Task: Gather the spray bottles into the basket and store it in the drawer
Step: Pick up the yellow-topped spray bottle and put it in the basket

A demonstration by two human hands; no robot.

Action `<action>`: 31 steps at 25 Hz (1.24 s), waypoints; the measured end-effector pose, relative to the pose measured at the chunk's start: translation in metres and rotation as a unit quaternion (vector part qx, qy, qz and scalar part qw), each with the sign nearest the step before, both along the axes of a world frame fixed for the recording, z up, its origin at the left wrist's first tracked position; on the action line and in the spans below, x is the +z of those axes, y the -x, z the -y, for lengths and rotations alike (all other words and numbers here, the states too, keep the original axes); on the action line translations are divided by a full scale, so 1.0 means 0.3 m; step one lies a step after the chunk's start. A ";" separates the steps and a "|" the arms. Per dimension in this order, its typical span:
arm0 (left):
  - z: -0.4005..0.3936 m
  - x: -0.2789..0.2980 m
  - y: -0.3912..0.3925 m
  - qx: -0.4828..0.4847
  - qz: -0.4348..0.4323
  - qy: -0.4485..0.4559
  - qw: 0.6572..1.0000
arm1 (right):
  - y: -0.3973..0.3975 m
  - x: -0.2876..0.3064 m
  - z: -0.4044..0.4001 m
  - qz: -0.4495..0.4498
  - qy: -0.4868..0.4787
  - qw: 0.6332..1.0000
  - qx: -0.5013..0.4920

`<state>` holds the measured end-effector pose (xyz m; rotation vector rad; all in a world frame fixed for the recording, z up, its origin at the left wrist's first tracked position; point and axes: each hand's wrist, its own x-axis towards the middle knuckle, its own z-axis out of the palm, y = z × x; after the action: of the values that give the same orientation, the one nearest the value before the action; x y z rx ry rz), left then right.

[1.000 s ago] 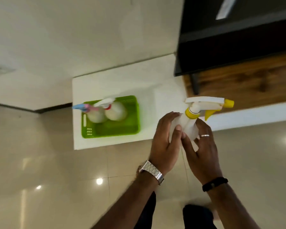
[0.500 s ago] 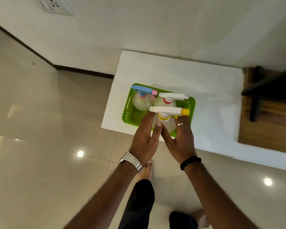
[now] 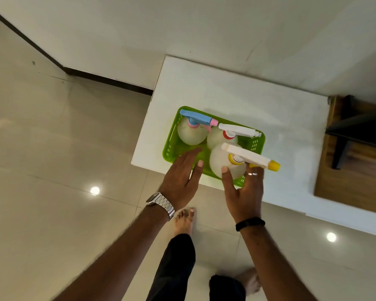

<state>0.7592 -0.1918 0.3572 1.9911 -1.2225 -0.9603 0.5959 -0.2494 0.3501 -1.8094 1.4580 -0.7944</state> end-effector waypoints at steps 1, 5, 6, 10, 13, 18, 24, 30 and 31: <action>0.010 -0.012 -0.006 -0.012 0.022 -0.011 1.000 | 0.027 -0.003 0.003 -0.007 -0.005 1.000 -0.012; 0.111 -0.068 0.007 -0.073 0.048 -0.076 0.993 | 0.103 -0.025 0.009 -0.058 -0.031 0.997 -0.028; 0.139 -0.079 0.018 -0.076 0.033 -0.090 0.993 | 0.109 -0.035 0.010 -0.088 -0.027 0.995 -0.024; 0.193 -0.104 0.043 -0.046 -0.012 -0.100 0.994 | 0.107 -0.078 0.007 -0.159 -0.007 0.987 -0.029; 0.188 -0.111 0.040 -0.046 -0.010 -0.099 0.994 | 0.117 -0.109 0.000 -0.180 -0.020 0.983 -0.036; 0.174 -0.108 0.060 -0.049 0.009 -0.094 0.994 | 0.140 -0.155 -0.002 -0.196 -0.028 0.980 -0.013; 0.177 -0.105 0.088 -0.038 0.000 -0.097 0.995 | 0.177 -0.165 0.017 -0.204 0.010 0.979 0.005; 0.173 -0.103 0.125 -0.028 -0.023 -0.108 0.994 | 0.223 -0.175 0.052 -0.200 0.004 0.980 0.023; 0.175 -0.099 0.126 -0.030 -0.022 -0.106 0.994 | 0.224 -0.173 0.056 -0.178 -0.009 0.984 0.025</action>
<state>0.7213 -0.2444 0.3277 2.0927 -1.2056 -1.2016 0.5286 -0.2662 0.2982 -2.0421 1.6243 -0.4444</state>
